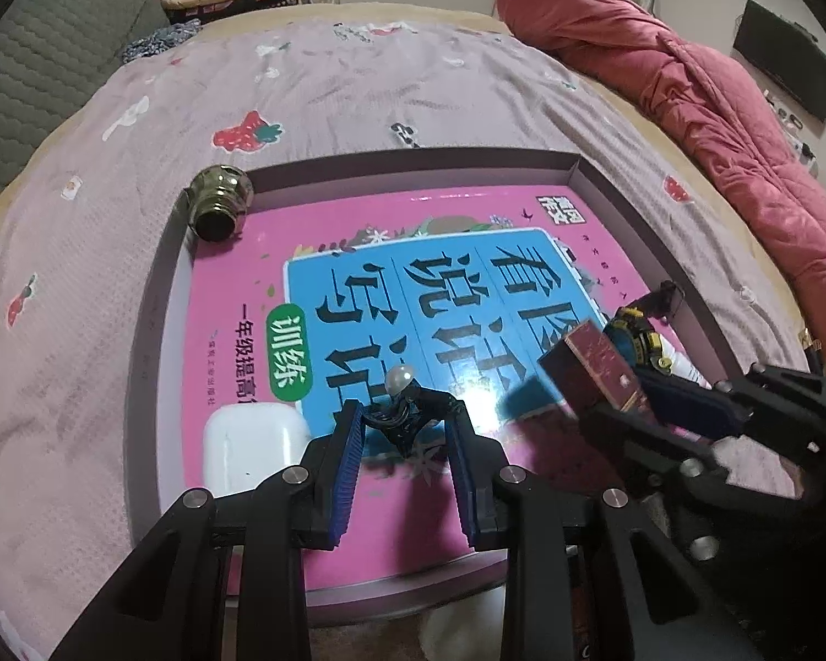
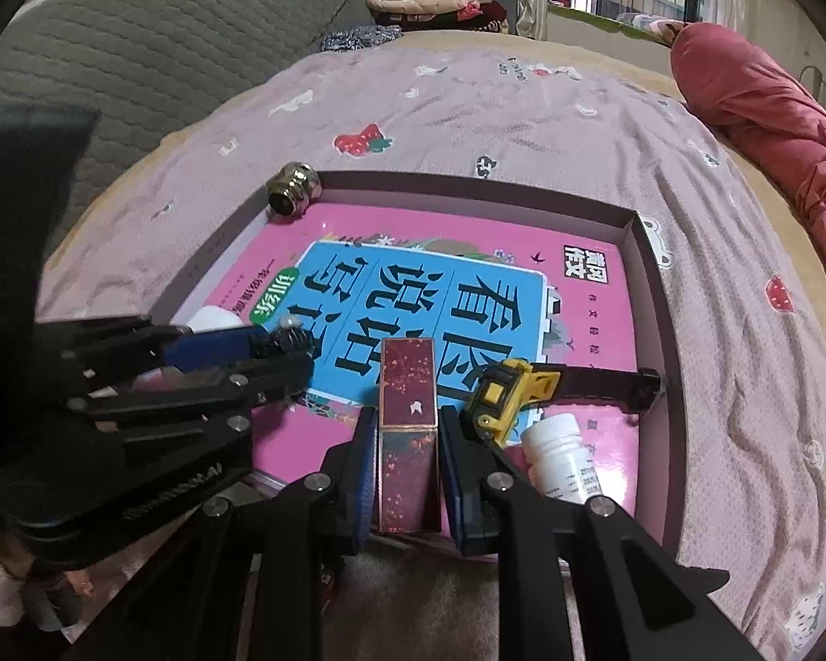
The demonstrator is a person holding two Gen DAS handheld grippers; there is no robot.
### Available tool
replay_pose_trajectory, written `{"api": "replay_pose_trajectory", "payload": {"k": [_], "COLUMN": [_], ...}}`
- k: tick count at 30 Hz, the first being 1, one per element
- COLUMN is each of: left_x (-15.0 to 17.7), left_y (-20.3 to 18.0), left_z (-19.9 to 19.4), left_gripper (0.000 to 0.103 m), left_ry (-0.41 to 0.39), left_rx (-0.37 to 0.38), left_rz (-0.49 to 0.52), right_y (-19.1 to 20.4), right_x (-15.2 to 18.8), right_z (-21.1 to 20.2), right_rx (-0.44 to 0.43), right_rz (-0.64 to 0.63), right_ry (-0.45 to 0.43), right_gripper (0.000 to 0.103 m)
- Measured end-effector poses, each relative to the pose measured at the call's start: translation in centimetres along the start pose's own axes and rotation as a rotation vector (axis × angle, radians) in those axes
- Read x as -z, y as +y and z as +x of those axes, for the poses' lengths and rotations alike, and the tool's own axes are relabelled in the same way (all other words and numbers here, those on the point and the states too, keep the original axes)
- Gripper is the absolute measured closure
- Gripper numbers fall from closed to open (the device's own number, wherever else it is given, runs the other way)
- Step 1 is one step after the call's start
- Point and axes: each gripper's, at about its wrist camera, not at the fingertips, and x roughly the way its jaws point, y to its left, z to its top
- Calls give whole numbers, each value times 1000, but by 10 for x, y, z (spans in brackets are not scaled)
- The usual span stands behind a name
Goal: Organize rigid objects
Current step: 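Open the left tool releasing the black clip while the right tool sets the box upright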
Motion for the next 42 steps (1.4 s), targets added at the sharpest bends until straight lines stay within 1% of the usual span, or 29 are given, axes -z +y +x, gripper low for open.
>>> {"api": "replay_pose_trajectory", "payload": {"k": [4, 7, 13, 18, 24, 30, 42], "left_x": [3, 4, 5, 6, 6, 4, 2], "left_y": [-2, -2, 1, 2, 1, -1, -2], "left_z": [4, 4, 4, 4, 4, 5, 7], "left_gripper": [72, 73, 73, 73, 73, 73, 72], "left_ry": [6, 4, 3, -2, 1, 8, 12], "left_rx": [-2, -18, -20, -18, -24, -32, -41], "left_rz": [7, 17, 16, 12, 22, 42, 53], "right_y": [-1, 0, 1, 1, 7, 6, 7], "right_x": [-1, -1, 1, 1, 3, 1, 2], "right_z": [1, 4, 10, 13, 21, 23, 22], "right_rx": [-4, -9, -15, -13, 5, -9, -3], "right_rz": [-10, -11, -9, -7, -36, -38, -53], "right_ry": [7, 14, 25, 30, 46, 54, 57], "right_gripper": [82, 82, 82, 82, 82, 81, 81]}}
